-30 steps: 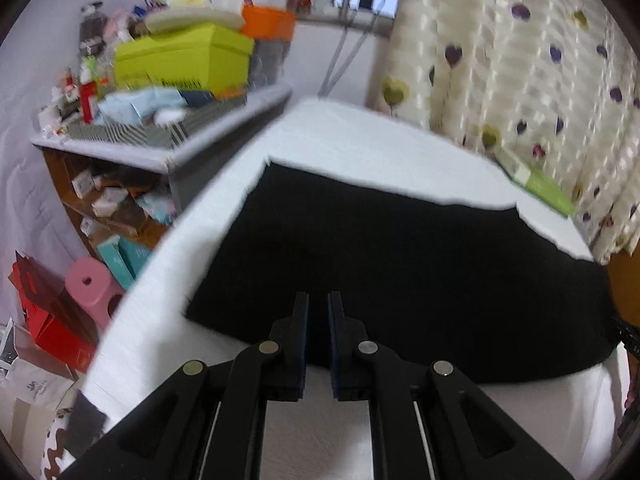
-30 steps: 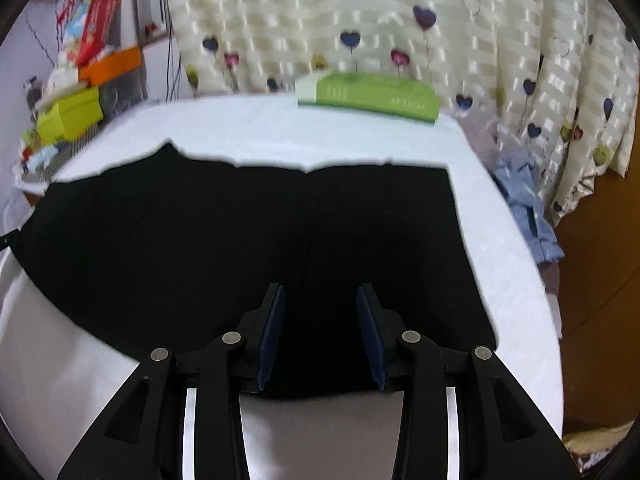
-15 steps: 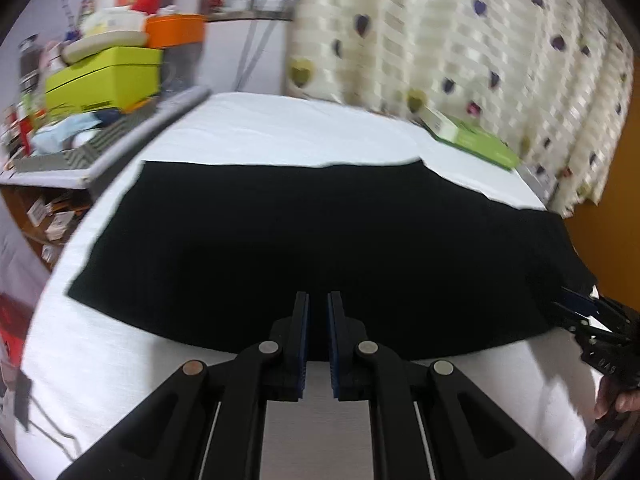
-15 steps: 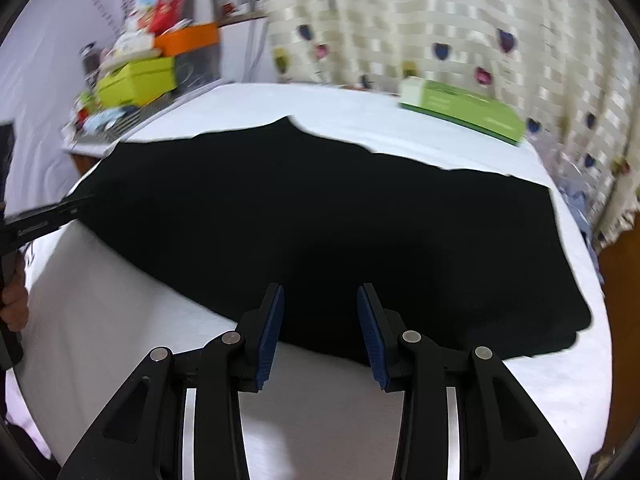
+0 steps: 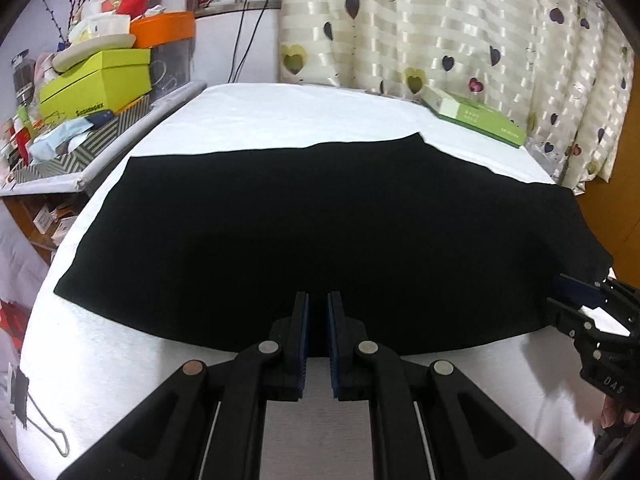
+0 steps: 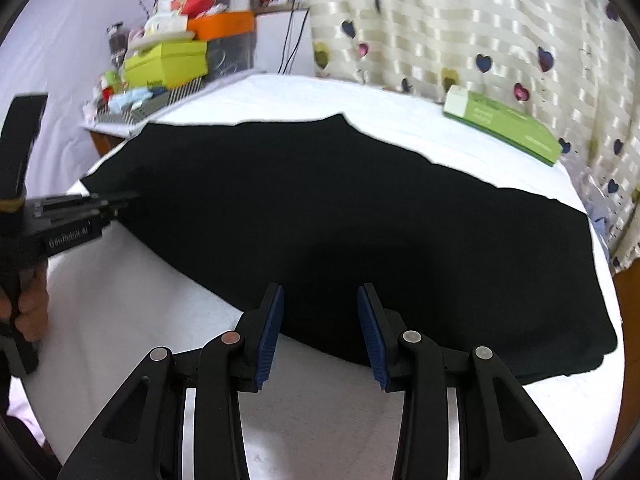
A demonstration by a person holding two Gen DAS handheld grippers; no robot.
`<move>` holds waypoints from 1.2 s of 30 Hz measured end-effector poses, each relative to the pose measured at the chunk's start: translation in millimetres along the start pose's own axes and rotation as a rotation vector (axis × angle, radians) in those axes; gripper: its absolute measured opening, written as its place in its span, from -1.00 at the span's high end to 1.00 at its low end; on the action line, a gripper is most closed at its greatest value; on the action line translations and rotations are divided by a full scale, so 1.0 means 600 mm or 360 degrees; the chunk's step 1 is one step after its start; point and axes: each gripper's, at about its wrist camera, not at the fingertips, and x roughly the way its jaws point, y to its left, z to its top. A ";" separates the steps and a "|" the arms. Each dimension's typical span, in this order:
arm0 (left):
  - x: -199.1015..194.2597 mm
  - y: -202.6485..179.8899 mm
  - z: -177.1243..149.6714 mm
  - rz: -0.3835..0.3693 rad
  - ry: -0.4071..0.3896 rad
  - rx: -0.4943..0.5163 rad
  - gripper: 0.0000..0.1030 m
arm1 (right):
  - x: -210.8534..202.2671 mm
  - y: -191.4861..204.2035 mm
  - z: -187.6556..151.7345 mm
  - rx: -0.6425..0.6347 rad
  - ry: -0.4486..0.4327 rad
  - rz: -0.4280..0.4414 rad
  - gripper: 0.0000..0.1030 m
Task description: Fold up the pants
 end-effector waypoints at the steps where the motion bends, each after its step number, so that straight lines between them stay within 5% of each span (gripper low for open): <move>1: 0.000 0.003 0.000 -0.0002 -0.0001 -0.0006 0.80 | 0.004 -0.001 0.000 0.0006 0.0013 0.0002 0.22; 27: -0.015 0.101 0.002 0.0226 -0.0042 -0.0166 0.76 | -0.035 -0.122 -0.024 0.0220 -0.0023 -0.0236 0.14; 36: -0.012 0.111 0.004 0.0200 -0.0031 -0.0190 0.69 | -0.034 -0.129 -0.025 0.0240 -0.0011 -0.0232 0.13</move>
